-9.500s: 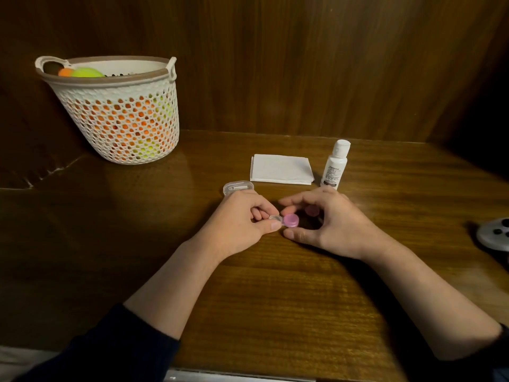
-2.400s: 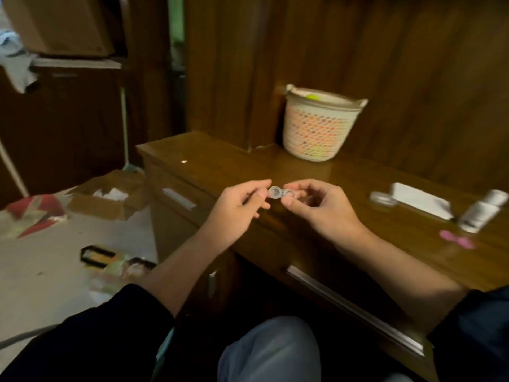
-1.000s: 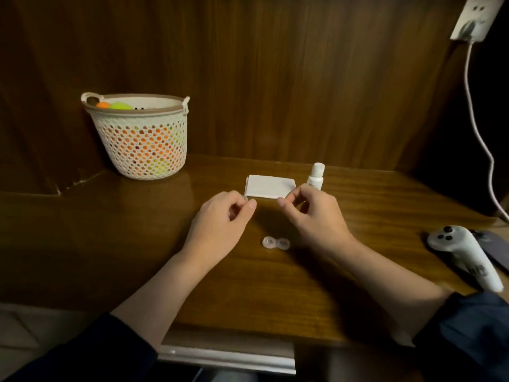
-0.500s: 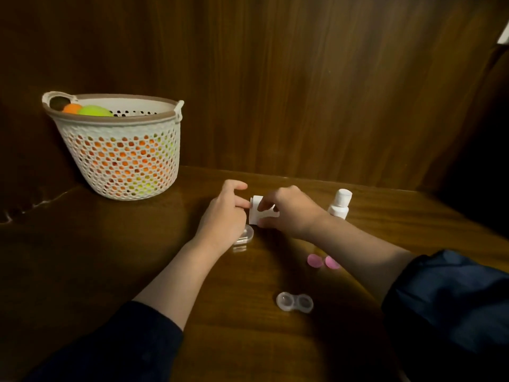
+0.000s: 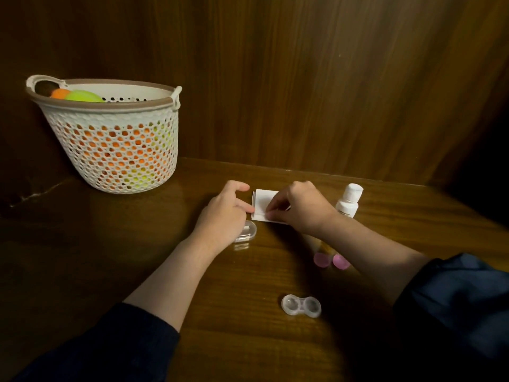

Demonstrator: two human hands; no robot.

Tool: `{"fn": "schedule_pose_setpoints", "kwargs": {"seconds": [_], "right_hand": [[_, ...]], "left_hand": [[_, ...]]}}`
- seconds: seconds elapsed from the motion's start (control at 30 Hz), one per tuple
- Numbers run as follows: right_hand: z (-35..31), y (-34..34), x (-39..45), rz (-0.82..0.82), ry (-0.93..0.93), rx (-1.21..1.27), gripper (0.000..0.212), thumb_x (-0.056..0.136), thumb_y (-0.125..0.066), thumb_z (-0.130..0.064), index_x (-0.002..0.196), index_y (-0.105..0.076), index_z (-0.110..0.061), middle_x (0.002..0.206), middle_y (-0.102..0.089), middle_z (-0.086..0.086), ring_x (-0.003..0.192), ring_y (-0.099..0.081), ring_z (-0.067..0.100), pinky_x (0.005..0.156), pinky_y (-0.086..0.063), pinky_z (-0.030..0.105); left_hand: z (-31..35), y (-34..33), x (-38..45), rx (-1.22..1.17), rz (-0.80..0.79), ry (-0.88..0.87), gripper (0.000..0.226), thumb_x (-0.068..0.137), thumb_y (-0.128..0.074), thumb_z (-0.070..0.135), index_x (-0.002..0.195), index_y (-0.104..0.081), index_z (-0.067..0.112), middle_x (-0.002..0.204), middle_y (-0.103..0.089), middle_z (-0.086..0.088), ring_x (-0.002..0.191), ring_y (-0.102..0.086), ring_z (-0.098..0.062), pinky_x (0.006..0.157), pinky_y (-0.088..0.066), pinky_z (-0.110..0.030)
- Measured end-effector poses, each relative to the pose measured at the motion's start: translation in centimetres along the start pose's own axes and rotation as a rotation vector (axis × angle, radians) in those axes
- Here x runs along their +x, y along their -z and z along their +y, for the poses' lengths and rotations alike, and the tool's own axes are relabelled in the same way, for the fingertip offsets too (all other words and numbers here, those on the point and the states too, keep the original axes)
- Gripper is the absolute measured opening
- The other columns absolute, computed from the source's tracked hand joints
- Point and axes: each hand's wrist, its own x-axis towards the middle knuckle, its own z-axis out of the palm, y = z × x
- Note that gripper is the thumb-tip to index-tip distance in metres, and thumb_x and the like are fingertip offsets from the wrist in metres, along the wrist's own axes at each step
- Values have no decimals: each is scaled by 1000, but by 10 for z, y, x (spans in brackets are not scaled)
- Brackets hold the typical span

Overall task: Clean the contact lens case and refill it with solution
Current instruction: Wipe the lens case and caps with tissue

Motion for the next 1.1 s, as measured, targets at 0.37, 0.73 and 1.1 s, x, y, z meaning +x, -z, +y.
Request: {"fn": "schedule_pose_setpoints", "kwargs": {"seconds": [0.37, 0.73, 1.1], "right_hand": [[0, -6, 4, 40, -36, -55, 17, 103, -65, -23, 107, -82, -19, 108, -78, 3, 99, -71, 23, 86, -61, 38], [-1, -14, -2, 132, -85, 15, 25, 104, -55, -37, 94, -71, -22, 90, -71, -3, 82, -67, 20, 64, -45, 32], [-4, -9, 40, -65, -237, 34, 48, 106, -55, -20, 152, -48, -9, 151, -58, 18, 140, -53, 38, 114, -48, 49]], "left_hand": [[3, 2, -3, -39, -6, 27, 52, 106, -45, 3, 146, -47, 37, 120, -74, 12, 55, -56, -6, 42, -39, -15], [10, 1, -5, -252, -89, 27, 36, 113, -41, 39, 145, -58, 34, 127, -70, 10, 126, -58, -10, 103, -43, -30], [1, -3, 1, -140, -87, 21, 36, 108, -57, 12, 141, -69, 23, 140, -69, 7, 132, -62, -12, 114, -51, -34]]}}
